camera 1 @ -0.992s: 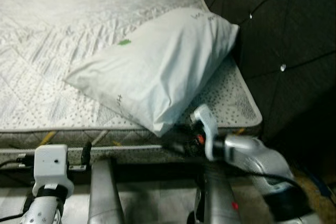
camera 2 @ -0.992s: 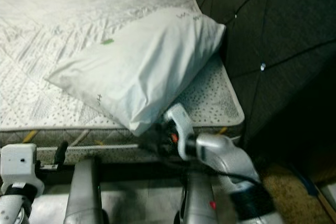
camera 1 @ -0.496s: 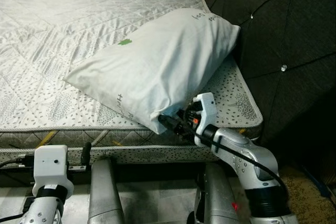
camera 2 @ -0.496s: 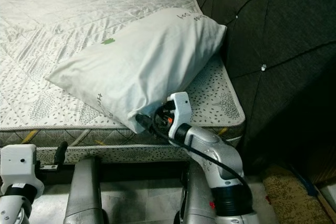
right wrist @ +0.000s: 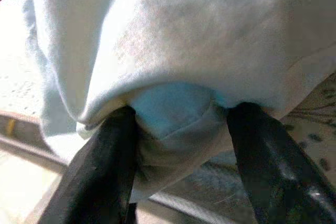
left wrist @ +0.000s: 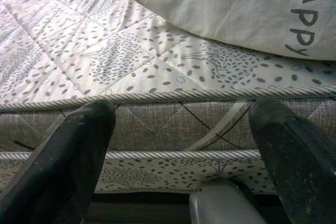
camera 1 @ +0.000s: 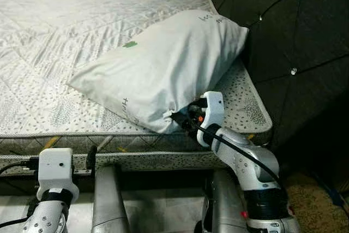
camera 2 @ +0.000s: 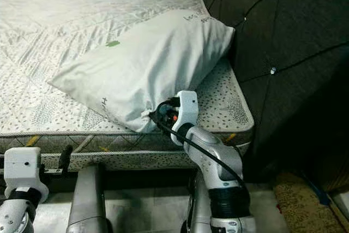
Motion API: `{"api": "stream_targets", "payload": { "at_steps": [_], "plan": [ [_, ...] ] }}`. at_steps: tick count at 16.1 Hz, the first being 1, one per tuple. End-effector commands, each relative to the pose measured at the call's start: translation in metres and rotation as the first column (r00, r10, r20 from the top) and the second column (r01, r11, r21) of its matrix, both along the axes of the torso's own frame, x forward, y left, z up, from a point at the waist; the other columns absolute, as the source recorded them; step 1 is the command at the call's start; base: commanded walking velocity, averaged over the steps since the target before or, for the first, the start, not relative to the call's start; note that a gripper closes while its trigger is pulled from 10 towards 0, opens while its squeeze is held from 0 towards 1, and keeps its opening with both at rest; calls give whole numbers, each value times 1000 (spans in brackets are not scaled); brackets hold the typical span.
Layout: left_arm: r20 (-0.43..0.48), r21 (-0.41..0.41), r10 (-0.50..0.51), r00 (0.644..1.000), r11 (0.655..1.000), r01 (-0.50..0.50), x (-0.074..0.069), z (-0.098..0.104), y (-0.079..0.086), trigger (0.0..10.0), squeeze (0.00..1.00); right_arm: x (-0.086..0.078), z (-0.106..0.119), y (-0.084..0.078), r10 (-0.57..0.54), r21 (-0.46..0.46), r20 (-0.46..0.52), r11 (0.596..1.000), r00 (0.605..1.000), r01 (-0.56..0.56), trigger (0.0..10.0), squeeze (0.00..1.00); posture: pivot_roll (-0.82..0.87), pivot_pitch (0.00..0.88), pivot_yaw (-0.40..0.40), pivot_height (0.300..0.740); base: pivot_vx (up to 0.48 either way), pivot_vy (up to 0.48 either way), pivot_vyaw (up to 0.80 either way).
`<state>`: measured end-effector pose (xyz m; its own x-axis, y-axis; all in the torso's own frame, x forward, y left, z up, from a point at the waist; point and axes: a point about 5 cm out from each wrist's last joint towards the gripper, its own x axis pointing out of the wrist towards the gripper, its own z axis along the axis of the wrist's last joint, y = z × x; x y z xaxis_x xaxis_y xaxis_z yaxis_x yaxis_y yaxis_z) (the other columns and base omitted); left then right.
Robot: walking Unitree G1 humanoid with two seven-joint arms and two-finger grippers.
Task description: Clean up the room
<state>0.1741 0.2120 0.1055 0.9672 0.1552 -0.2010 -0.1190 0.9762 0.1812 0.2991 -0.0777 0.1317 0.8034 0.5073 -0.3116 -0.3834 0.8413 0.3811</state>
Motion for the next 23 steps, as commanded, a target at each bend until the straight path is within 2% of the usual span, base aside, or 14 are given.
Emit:
{"api": "stream_targets", "payload": {
  "at_steps": [1,6,10,14,16,18,19,21,23],
  "plan": [
    [-11,1,4,1000,1000,-4,0,-3,0,10000,0,9,8,-8,-67,-33,56,997,996,69,0,0,101,49,-47,491,0,0,0],
    [5,-3,-5,1000,1000,5,7,-3,-3,10000,0,25,15,-21,-158,-74,138,983,978,169,0,0,92,22,-39,491,0,0,0],
    [37,-8,-13,999,1000,14,22,-1,-5,10000,0,48,26,-38,-229,-110,223,960,948,258,0,0,77,0,-37,491,0,0,0],
    [55,-11,-14,998,1000,15,31,-1,-5,10000,0,74,48,-84,-356,-161,326,892,875,423,0,0,58,0,-42,491,0,0,0],
    [67,-21,-10,998,1000,11,36,-2,-7,10000,0,85,59,-112,-411,-204,375,838,831,506,0,0,53,0,-45,491,0,0,0],
    [78,-28,-12,997,999,14,41,-2,-12,10000,0,95,80,-150,-477,-226,444,759,758,610,0,0,43,0,-46,491,0,0,0],
    [80,-28,-13,997,999,15,41,-2,-12,10000,0,96,87,-163,-495,-229,459,736,738,637,0,0,41,0,-47,491,0,0,0],
    [87,-29,-11,996,999,13,43,-3,-12,10000,0,95,89,-179,-505,-251,479,704,718,664,0,0,36,0,-50,491,0,0,0],
    [94,-31,-8,996,999,11,45,-2,-13,10000,0,91,77,-184,-502,-284,469,693,726,663,0,0,37,0,-55,491,0,0,0]
  ]
}}
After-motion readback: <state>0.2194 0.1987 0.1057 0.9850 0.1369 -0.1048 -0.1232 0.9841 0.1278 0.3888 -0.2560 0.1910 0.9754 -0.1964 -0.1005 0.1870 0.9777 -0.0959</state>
